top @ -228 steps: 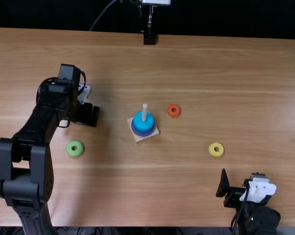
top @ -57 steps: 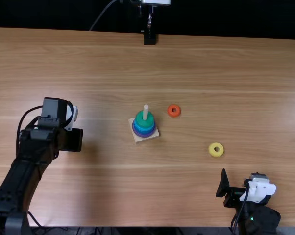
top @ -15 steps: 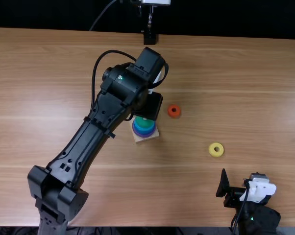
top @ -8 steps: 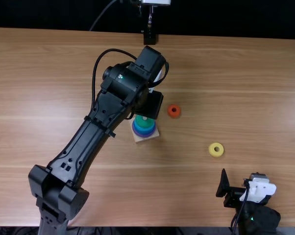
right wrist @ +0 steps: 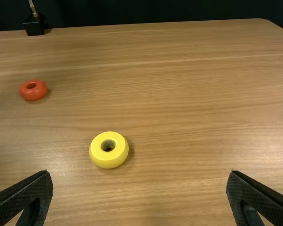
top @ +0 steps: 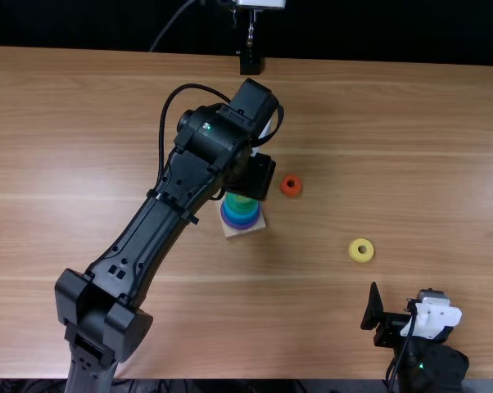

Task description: Build the Hanoi tower: stack the rings onto the peg from bottom to top in this color order: purple, dark blue, light blue, dark green, light green, yellow, orange.

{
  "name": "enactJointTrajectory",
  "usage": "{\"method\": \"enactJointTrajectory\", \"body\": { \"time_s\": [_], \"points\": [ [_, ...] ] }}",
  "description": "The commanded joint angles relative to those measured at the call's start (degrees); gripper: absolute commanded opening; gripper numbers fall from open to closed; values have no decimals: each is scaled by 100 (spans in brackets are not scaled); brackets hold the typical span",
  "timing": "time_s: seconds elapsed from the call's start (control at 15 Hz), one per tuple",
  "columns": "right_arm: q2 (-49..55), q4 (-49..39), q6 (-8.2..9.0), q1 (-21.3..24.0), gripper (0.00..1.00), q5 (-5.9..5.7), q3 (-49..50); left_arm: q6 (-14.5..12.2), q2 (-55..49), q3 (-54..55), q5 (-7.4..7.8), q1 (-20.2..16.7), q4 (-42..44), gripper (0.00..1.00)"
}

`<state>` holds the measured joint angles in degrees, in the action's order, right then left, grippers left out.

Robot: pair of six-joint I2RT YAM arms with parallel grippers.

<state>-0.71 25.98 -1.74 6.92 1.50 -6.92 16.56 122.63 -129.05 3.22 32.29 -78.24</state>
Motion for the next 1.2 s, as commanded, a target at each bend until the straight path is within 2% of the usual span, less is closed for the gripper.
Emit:
{"method": "enactJointTrajectory", "body": {
  "time_s": [0.0, 0.33, 0.47, 0.6, 0.8, 1.13],
  "points": [
    [71, 341, 5, 47, 100, 8, 604, 0, 95, -85, 15, 14, -23, 100],
    [71, 341, 5, 47, 100, 8, 604, 0, -37, -76, 15, -100, 61, 100],
    [71, 341, 5, 47, 100, 8, 604, 11, -424, 91, 15, -276, 620, 100],
    [71, 341, 5, 47, 100, 8, 604, 0, -951, 1049, -6, -452, 1844, 100],
    [71, 341, 5, 47, 100, 8, 604, -10, -1830, 2236, -90, -1006, 2603, 100],
    [71, 341, 5, 47, 100, 8, 604, -53, -3667, 4732, -111, -1999, 3942, 100]
  ]
}}
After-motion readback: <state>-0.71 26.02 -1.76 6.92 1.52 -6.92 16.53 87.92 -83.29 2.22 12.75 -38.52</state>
